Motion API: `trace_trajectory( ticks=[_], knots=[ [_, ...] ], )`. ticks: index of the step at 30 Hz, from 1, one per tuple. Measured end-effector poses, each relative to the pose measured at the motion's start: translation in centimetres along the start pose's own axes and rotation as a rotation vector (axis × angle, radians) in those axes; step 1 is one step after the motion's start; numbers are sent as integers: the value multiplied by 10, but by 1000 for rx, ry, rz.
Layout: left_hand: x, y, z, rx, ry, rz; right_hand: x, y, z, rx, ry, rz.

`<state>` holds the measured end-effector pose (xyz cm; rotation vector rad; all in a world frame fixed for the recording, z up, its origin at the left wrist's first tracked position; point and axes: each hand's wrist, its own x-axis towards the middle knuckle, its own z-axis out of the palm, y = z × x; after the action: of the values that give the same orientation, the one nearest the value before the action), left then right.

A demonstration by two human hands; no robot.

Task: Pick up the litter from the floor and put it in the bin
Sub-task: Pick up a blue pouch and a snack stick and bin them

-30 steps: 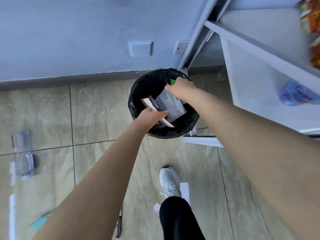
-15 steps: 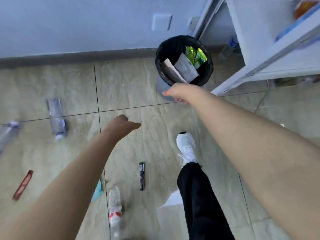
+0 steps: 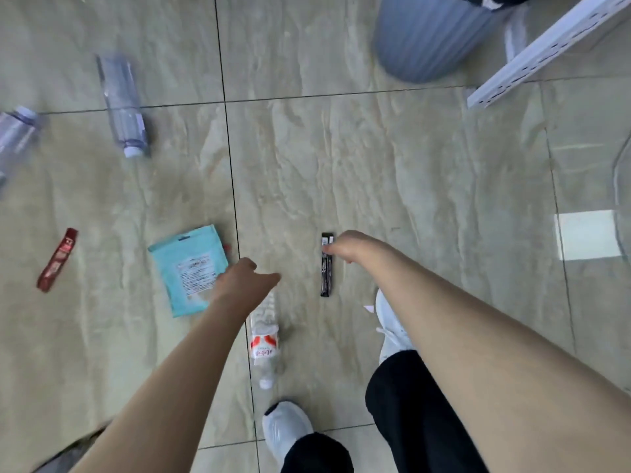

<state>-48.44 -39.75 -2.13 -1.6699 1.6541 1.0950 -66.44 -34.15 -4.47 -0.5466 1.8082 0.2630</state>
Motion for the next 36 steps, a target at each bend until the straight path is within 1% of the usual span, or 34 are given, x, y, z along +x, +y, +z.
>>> trace_trajectory(
  ticks=[3,6,8,10,12,14,18,20,23,25,28,30,33,34,36],
  knots=[
    [31,-31,33,-25,81,10,59,17,57,133,73,99],
    [58,-51,61,-63,183,79,103,26,96,257,217,173],
    [74,-62,77,-83,234,120,124,26,115,243,373,179],
    [86,-74,88,-95,277,144,138,23,126,186,530,140],
    [95,-86,90,-134,349,122,146,19,129,132,612,64],
    [106,-100,84,-212,434,39,151,11,128,107,616,-23],
    [133,-131,59,-341,537,-212,153,-19,113,148,513,-155],
    [146,-149,48,-363,543,-345,155,-41,108,131,471,-219],
    [161,-168,40,-388,505,-465,158,-73,108,87,418,-308],
    [169,-172,37,-432,511,-488,161,-91,108,61,399,-362],
    [184,-164,29,-467,584,-476,166,-109,108,15,405,-419],
    [197,-156,21,-455,612,-443,171,-116,107,-2,413,-439],
    [208,-149,21,-414,597,-405,176,-118,105,14,428,-459],
    [209,-147,23,-447,584,-394,177,-117,104,18,428,-457],
    [211,-145,28,-605,556,-352,177,-113,102,8,416,-451]
  ],
)
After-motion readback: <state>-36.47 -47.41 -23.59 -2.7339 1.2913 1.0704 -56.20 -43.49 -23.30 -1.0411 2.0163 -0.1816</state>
